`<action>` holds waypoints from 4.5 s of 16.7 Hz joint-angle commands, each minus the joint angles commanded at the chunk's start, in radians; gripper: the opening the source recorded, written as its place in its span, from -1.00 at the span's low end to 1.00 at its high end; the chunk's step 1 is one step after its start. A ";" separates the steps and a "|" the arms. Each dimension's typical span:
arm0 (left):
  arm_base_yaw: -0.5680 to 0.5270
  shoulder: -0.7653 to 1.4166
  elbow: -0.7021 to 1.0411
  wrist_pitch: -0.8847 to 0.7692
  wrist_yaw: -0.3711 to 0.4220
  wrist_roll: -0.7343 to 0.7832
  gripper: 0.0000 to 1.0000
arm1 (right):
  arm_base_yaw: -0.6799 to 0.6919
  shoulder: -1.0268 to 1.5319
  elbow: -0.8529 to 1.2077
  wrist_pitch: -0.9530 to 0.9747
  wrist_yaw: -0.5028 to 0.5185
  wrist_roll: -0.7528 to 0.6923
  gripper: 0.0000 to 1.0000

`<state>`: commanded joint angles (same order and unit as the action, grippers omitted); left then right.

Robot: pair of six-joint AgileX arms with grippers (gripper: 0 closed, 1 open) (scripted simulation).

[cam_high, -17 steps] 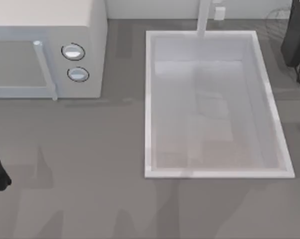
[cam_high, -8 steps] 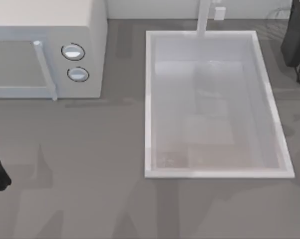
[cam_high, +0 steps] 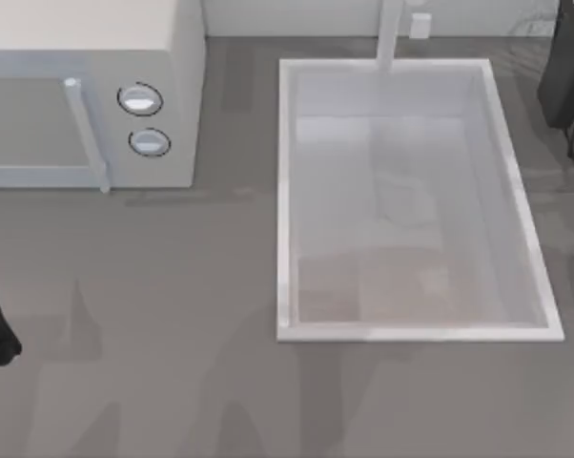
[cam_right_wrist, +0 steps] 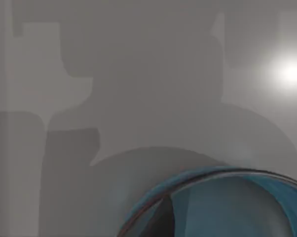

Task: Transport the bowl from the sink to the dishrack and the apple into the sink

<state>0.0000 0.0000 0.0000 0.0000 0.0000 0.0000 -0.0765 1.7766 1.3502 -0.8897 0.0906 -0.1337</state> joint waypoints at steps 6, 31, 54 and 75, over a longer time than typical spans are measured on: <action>0.000 0.000 0.000 0.000 0.000 0.000 1.00 | 0.217 -0.012 -0.171 0.549 0.198 0.048 -1.00; 0.000 0.000 0.000 0.000 0.000 0.000 1.00 | 0.725 -0.100 -0.646 1.839 0.588 0.154 -1.00; 0.000 0.000 0.000 0.000 0.000 0.000 1.00 | 0.726 0.455 -0.742 2.503 0.594 0.150 -0.10; 0.000 0.000 0.000 0.000 0.000 0.000 1.00 | 0.654 0.355 -0.785 2.406 0.548 0.155 1.00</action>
<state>0.0000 0.0000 0.0000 0.0000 0.0000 0.0000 0.5777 2.1319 0.5656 1.5160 0.6390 0.0209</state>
